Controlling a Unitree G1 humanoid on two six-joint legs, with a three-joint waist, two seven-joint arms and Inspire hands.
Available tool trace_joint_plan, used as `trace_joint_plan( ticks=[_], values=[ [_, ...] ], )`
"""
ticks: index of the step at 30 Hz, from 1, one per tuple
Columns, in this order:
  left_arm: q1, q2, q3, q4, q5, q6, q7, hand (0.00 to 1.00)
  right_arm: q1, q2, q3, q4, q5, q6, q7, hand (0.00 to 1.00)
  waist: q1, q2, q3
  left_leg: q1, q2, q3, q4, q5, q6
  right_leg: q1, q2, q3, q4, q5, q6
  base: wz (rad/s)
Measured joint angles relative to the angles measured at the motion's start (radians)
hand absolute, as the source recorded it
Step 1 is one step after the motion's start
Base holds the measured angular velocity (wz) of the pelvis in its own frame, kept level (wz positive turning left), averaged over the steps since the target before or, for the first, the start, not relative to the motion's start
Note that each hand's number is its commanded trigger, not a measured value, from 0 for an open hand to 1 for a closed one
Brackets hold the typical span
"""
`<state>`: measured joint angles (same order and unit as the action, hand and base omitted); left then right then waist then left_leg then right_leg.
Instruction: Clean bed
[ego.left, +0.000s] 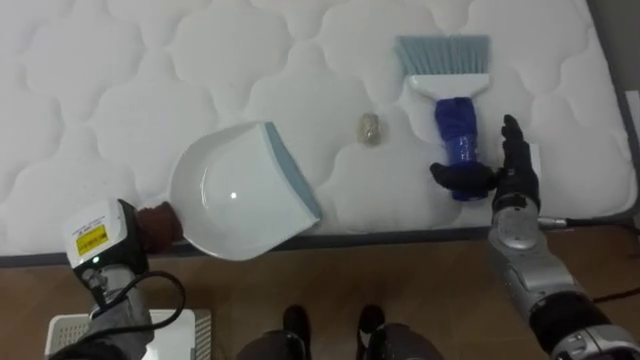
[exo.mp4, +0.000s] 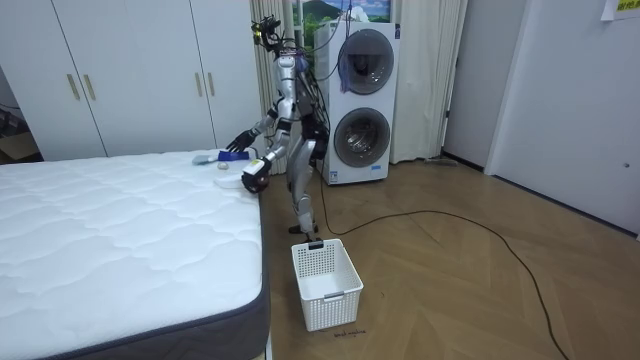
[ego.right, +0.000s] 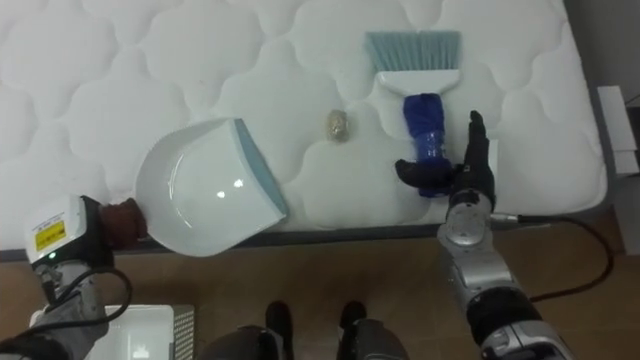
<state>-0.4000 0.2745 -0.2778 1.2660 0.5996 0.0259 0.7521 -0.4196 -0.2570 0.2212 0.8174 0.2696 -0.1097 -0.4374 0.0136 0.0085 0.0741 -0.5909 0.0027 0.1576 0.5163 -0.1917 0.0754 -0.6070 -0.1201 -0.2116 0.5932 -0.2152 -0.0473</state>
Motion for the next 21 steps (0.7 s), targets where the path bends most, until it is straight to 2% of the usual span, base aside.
trace_joint_plan(
  ticks=[3, 6, 11, 21],
  values=[
    [0.000, -0.015, -0.001, 0.000, 0.000, 0.005, -0.001, 1.00, -0.012, 0.000, 0.004, 0.015, 0.001, 0.001, 0.005, 0.00, 0.005, 0.013, 0.0035, 0.000, -0.001, -0.007, -0.001, 0.000, 0.000, 0.005, -0.002, -0.009, -0.001, 0.000, 0.000, 0.05],
    [0.000, -0.026, -0.007, 0.000, 0.000, 0.005, -0.002, 1.00, -0.017, 0.001, 0.009, 0.053, 0.001, 0.001, 0.005, 0.00, 0.016, 0.014, 0.0032, -0.002, -0.001, -0.009, -0.002, 0.000, 0.000, 0.005, -0.004, -0.016, -0.005, -0.003, -0.003, 0.05],
    [0.000, -0.026, -0.022, -0.009, 0.003, 0.004, -0.003, 1.00, -0.039, -0.001, 0.015, 0.101, 0.000, 0.001, 0.015, 0.00, 0.018, 0.014, 0.0031, -0.008, -0.001, -0.011, 0.001, 0.000, 0.000, 0.008, -0.012, -0.038, -0.005, -0.008, -0.005, 0.08],
    [-0.001, -0.027, -0.022, -0.020, 0.001, 0.003, -0.015, 1.00, -0.102, -0.003, 0.031, 0.217, -0.012, -0.003, 0.032, 0.00, 0.021, 0.012, 0.0039, -0.012, -0.004, -0.009, 0.005, 0.000, 0.000, 0.004, -0.018, -0.038, 0.010, -0.015, -0.002, 0.01]
  ],
)
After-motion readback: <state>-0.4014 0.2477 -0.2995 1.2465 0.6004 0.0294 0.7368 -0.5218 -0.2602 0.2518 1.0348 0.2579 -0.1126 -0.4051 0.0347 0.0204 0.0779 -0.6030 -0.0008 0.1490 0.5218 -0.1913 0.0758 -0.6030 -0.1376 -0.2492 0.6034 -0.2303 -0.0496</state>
